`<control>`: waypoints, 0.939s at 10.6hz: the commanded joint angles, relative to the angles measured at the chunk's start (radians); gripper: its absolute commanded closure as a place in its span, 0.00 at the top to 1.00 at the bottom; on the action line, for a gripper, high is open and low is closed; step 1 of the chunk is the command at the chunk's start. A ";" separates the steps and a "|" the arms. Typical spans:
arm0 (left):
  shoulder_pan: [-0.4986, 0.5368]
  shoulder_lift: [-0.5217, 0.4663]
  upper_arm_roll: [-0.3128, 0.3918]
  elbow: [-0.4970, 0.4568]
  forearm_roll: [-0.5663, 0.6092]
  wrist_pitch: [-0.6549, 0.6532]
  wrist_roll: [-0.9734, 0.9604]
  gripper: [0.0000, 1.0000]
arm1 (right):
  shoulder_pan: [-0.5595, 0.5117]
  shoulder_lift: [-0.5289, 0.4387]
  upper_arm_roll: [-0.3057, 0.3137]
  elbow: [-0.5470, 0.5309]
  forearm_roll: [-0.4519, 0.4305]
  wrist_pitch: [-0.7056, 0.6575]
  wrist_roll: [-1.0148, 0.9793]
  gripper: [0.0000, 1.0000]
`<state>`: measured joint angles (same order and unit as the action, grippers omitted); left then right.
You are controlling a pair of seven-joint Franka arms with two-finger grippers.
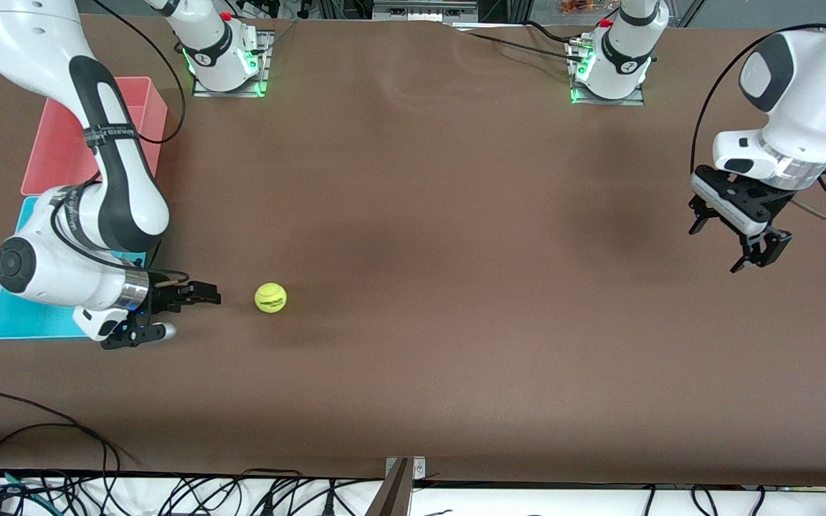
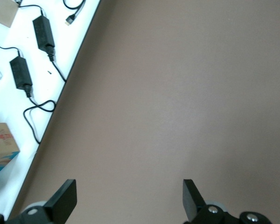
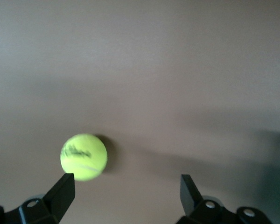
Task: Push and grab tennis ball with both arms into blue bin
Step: 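Reach the right gripper toward the ball while the left gripper withdraws, then close the right gripper around the tennis ball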
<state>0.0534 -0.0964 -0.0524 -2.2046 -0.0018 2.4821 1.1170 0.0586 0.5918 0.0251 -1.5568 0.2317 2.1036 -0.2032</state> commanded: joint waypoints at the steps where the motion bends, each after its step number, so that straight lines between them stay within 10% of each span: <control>1: 0.031 -0.097 0.011 0.038 -0.004 -0.179 -0.137 1.00 | 0.001 0.069 0.007 0.017 -0.006 0.099 -0.021 1.00; 10: 0.029 -0.089 -0.066 0.414 0.003 -0.794 -0.886 1.00 | 0.020 0.082 0.001 -0.006 -0.041 -0.057 -0.145 1.00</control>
<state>0.0806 -0.2008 -0.0725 -1.9086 -0.0038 1.8479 0.4370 0.0848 0.6879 0.0249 -1.5633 0.2272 2.0802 -0.3228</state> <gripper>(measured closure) 0.000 0.000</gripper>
